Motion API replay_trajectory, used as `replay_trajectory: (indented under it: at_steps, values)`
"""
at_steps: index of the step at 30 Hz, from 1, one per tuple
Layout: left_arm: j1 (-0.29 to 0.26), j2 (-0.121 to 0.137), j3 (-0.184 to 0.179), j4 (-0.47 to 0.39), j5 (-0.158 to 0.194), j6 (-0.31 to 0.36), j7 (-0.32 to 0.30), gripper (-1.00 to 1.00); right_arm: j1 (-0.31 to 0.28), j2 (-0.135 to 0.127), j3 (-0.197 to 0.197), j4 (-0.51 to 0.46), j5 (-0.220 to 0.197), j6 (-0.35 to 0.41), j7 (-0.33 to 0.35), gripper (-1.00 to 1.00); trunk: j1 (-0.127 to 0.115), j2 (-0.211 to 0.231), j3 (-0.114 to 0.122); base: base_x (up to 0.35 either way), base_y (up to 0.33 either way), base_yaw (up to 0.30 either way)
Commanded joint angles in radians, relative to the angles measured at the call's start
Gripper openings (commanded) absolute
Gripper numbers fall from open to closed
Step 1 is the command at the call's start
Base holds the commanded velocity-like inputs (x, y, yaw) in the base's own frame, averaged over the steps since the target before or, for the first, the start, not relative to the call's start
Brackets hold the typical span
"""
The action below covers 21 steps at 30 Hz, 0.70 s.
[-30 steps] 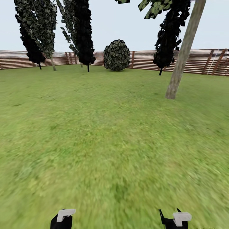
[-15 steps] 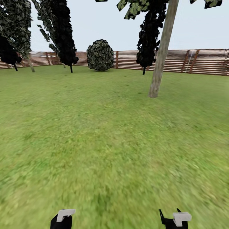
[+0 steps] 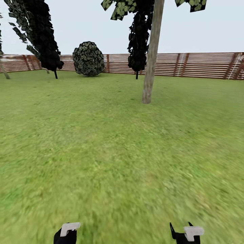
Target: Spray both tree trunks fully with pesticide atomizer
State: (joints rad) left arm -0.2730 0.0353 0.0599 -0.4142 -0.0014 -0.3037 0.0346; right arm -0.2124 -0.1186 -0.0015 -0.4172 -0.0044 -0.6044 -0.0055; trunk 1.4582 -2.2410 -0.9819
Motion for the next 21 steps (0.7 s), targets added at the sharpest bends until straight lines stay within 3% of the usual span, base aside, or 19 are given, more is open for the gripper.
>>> replay_trajectory:
  at_steps: [1,13,21]
  values:
    - [0.000,0.000,0.000,0.000,0.000,0.000,0.000,-1.00,0.000,0.000,0.000,0.000,0.000,0.000,0.000,1.00,0.000,0.000,0.000,0.241,-0.198,-0.266]
    - [0.000,-0.001,0.000,-0.001,0.000,0.000,0.001,-1.00,0.000,0.000,0.000,0.000,0.000,0.000,0.000,1.00,0.000,0.000,0.000,0.260,-0.198,-0.262]
    - [0.000,-0.001,0.000,-0.002,0.001,0.001,0.001,-1.00,0.000,0.000,0.000,0.000,0.001,0.000,0.001,1.00,0.000,0.000,0.000,0.280,-0.199,-0.043]
